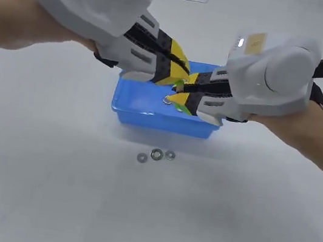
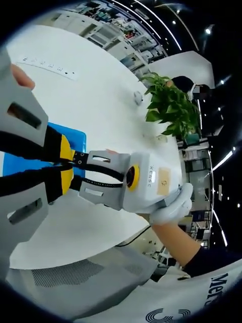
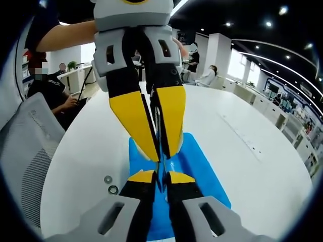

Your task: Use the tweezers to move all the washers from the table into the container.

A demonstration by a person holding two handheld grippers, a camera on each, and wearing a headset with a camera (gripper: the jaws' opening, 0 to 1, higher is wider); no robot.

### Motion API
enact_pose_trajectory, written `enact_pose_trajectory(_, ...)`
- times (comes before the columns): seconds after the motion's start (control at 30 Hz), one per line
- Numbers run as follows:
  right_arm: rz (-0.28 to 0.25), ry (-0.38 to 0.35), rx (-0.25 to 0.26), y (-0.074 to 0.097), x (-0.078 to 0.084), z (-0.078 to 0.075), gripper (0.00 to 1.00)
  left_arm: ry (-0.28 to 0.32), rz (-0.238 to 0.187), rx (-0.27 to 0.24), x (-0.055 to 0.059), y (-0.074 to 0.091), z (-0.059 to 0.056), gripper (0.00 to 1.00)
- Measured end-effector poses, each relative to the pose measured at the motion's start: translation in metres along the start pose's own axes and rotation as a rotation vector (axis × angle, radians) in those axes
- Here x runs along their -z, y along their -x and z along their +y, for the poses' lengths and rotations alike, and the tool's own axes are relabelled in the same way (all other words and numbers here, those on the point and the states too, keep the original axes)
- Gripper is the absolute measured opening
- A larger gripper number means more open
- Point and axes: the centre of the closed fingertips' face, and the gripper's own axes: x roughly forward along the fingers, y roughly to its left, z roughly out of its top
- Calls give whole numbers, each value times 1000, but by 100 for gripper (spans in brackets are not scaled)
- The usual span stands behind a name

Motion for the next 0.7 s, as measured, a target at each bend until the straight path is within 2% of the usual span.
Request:
enact_pose_trajectory(0.1,-19,19,3,8,-8,6,9,2,-26,-8,-11,9,-9,7)
enact_pose_trajectory(0.17,-28,26,-4,13,-11,13,9,-23,-26,-22,-15,12,-12,7)
enact_pose_trajectory(0.23,-36,34,-6,16,-14,17,9,-21,-27,-13,-20,16,-20,7)
enact_pose_trajectory(0.3,-46,32,-11,18,-17,23,9,-26,-27,-16,-25,19,-25,7)
enact_pose_trajectory(0.43,-59,7,-19,22,-17,30,8,-9,-57,-22,-37,26,-32,7)
enact_pose_trajectory(0.67,-94,9,-37,30,-28,43,8,-2,-28,-8,-38,32,-43,7)
enact_pose_trajectory(0.7,-99,5,-41,30,-29,44,8,-4,-34,-9,-40,34,-44,7)
